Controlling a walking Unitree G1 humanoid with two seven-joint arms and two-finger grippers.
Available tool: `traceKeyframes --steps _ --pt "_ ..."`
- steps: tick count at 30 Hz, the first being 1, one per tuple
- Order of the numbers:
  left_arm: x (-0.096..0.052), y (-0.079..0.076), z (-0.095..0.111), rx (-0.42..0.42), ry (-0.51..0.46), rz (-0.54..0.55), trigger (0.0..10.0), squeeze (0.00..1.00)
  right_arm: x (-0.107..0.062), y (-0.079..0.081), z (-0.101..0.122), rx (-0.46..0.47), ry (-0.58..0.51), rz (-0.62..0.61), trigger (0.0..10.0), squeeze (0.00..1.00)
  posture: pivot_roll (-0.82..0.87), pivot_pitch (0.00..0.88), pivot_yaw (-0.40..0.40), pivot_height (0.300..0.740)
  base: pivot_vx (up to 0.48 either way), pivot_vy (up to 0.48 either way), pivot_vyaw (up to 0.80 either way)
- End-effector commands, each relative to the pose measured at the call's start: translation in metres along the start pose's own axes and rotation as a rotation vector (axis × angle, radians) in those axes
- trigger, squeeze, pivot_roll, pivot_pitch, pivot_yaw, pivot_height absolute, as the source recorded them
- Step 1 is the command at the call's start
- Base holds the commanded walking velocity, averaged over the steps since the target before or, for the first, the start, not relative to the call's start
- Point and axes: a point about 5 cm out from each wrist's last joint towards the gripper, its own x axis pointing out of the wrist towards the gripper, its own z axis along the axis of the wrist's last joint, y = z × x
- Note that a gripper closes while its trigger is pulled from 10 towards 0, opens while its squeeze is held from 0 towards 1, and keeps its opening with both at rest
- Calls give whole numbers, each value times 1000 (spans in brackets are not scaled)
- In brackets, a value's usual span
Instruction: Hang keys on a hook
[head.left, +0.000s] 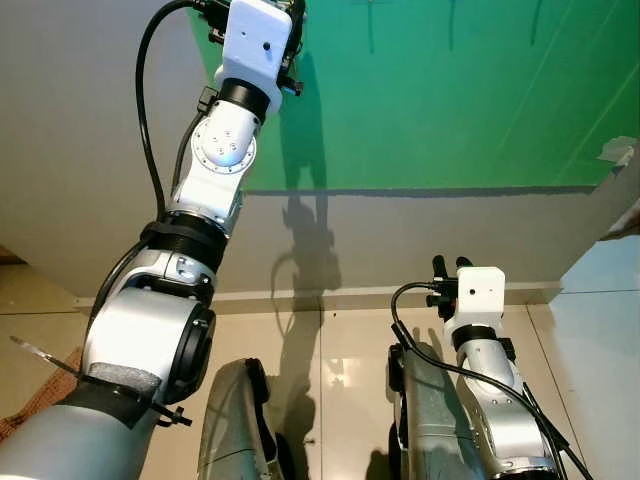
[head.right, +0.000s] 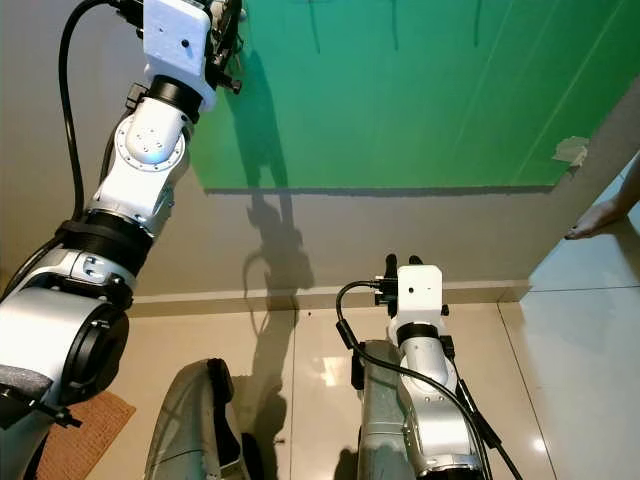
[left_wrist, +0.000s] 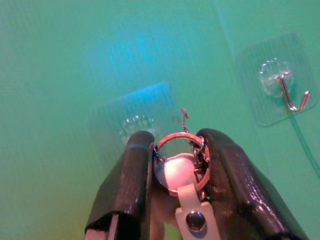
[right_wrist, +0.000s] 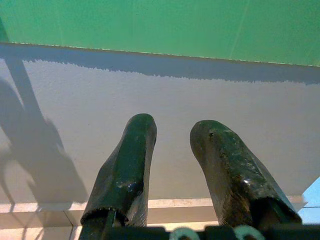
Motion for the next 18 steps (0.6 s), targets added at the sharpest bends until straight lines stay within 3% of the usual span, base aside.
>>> traceKeyframes --steps 1,7,13,18 --pt "0 9 1 -36 10 42 0 0 -2 2 0 -2 10 13 10000 0 -167 112 104 536 0 0 0" --pt "-3 -3 2 -86 1 29 0 0 -3 2 -1 -2 13 12 10000 0 -167 117 104 536 0 0 0" --pt "-9 -24 10 -251 13 7 0 0 -4 3 -2 -3 19 17 10000 0 -163 120 101 536 0 0 0" --pt "-20 -39 15 -260 1 -33 0 0 -4 3 -3 -4 23 22 10000 0 -159 122 98 536 0 0 0"
